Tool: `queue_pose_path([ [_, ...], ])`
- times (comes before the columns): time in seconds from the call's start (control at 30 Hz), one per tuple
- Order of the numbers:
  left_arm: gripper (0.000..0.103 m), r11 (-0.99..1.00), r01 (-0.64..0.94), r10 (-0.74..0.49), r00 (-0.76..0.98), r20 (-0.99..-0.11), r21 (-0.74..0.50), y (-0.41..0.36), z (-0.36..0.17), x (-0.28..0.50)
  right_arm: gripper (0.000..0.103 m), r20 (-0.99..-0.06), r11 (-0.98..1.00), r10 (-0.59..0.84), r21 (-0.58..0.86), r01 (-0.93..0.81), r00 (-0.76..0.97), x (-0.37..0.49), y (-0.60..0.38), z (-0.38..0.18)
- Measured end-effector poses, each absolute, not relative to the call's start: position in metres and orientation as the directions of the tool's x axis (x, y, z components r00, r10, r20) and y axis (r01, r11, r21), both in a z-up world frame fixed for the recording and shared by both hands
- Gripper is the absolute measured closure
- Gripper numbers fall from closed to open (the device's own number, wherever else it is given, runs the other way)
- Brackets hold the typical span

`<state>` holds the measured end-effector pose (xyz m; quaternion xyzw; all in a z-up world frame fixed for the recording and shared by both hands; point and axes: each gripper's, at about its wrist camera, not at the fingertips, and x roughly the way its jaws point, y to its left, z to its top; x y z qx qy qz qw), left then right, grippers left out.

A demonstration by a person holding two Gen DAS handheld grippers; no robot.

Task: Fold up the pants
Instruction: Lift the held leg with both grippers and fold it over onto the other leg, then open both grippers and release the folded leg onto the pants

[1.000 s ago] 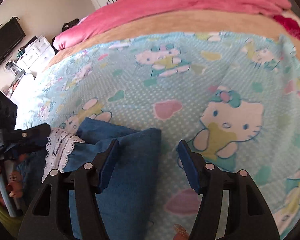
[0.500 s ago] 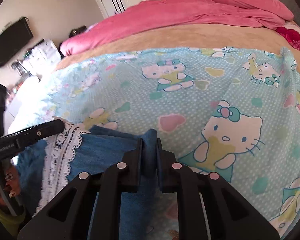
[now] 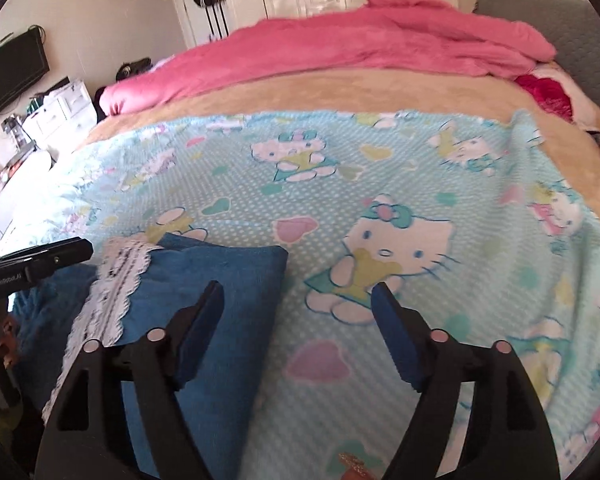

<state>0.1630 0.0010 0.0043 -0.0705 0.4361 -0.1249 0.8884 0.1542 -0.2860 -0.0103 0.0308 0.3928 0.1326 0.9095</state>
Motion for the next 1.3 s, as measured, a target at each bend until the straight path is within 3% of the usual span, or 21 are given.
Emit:
queue_pose_path([
  [0.07, 0.046, 0.960, 0.153, -0.279, 0.598, -0.751, -0.234, 0.004, 0.010, 0.152, 0.025, -0.693, 0.966, 0.252, 0.145, -0.212, 0.675, 0.139, -0.290, -0.003],
  [0.13, 0.037, 0.957, 0.150, -0.288, 0.605, -0.742, -0.249, 0.006, 0.014, 0.136, 0.009, -0.676, 0.970, 0.241, 0.143, -0.197, 0.696, 0.124, -0.295, 0.002],
  [0.3, 0.024, 0.953, 0.156, -0.300, 0.602, -0.740, -0.259, 0.005, 0.014, 0.101, 0.008, -0.663, 0.968, 0.253, 0.183, -0.175, 0.705, 0.094, -0.297, 0.008],
  [0.67, 0.024, 0.915, 0.158, -0.401, 0.463, -0.790, -0.372, -0.003, -0.020, 0.049, 0.009, -0.709, 0.953, 0.284, 0.137, -0.269, 0.645, 0.044, -0.270, -0.011],
  [0.73, 0.027, 0.916, 0.150, -0.398, 0.461, -0.793, -0.372, -0.009, -0.023, 0.045, 0.009, -0.711, 0.948, 0.303, 0.155, -0.279, 0.635, 0.041, -0.267, -0.014],
  [0.77, 0.041, 0.920, 0.153, -0.390, 0.460, -0.798, -0.362, -0.014, -0.024, 0.043, 0.009, -0.711, 0.944, 0.313, 0.161, -0.287, 0.630, 0.040, -0.265, -0.015],
  [0.8, 0.071, 0.920, 0.164, -0.390, 0.455, -0.801, -0.355, -0.020, -0.027, 0.042, 0.009, -0.711, 0.942, 0.318, 0.161, -0.294, 0.627, 0.040, -0.263, -0.016],
  [0.83, 0.086, 0.915, 0.175, -0.402, 0.446, -0.800, -0.363, -0.024, -0.030, 0.040, 0.009, -0.714, 0.939, 0.324, 0.163, -0.303, 0.621, 0.040, -0.259, -0.018],
  [0.87, 0.093, 0.916, 0.180, -0.400, 0.444, -0.802, -0.357, -0.028, -0.033, 0.038, 0.010, -0.718, 0.937, 0.329, 0.167, -0.307, 0.613, 0.041, -0.257, -0.019],
  [1.1, 0.097, 0.957, 0.185, -0.286, 0.468, -0.836, -0.223, -0.017, -0.030, 0.020, 0.015, -0.680, 0.916, 0.366, 0.145, -0.373, 0.635, 0.026, -0.246, -0.006],
  [1.17, 0.097, 0.950, 0.171, -0.311, 0.444, -0.841, -0.261, -0.014, -0.038, 0.021, 0.034, -0.688, 0.906, 0.383, 0.148, -0.397, 0.616, 0.027, -0.238, -0.009],
  [1.27, 0.095, 0.955, 0.173, -0.294, 0.489, -0.821, -0.239, -0.011, -0.025, 0.018, 0.039, -0.710, 0.892, 0.394, 0.143, -0.429, 0.583, 0.029, -0.229, -0.017],
  [1.3, 0.087, 0.958, 0.173, -0.286, 0.514, -0.809, -0.228, -0.010, -0.016, 0.017, 0.041, -0.721, 0.891, 0.387, 0.134, -0.433, 0.574, 0.029, -0.227, -0.020],
])
